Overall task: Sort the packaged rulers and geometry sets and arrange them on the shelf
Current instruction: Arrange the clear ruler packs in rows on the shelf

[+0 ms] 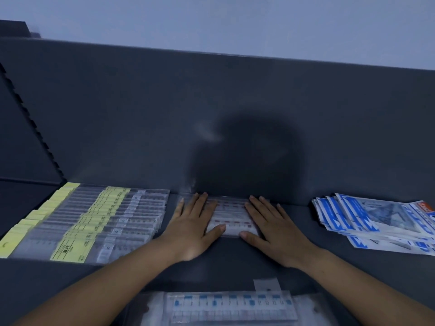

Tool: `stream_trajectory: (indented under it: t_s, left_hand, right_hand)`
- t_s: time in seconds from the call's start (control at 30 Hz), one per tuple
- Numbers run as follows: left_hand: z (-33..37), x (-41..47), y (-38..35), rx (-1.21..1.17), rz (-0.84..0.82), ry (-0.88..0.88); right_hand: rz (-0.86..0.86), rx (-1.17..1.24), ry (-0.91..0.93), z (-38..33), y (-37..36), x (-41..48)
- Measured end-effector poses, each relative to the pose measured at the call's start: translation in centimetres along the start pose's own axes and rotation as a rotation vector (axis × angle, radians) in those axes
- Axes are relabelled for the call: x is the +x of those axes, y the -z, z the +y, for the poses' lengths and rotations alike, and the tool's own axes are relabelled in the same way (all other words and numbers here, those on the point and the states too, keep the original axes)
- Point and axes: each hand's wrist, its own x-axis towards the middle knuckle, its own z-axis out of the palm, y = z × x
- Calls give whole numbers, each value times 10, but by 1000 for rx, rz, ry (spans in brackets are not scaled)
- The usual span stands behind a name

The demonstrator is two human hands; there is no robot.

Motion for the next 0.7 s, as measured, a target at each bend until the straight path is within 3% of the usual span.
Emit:
stream_trajectory:
  t_s: [0.53, 0.7]
  left_hand:
    - [5, 2, -2, -93, 54, 4]
    - [1, 0, -2, -73, 208, 184]
  right_hand:
    - [-35, 131, 16, 4, 9, -7]
    - [7, 214, -69, 2, 10, -13]
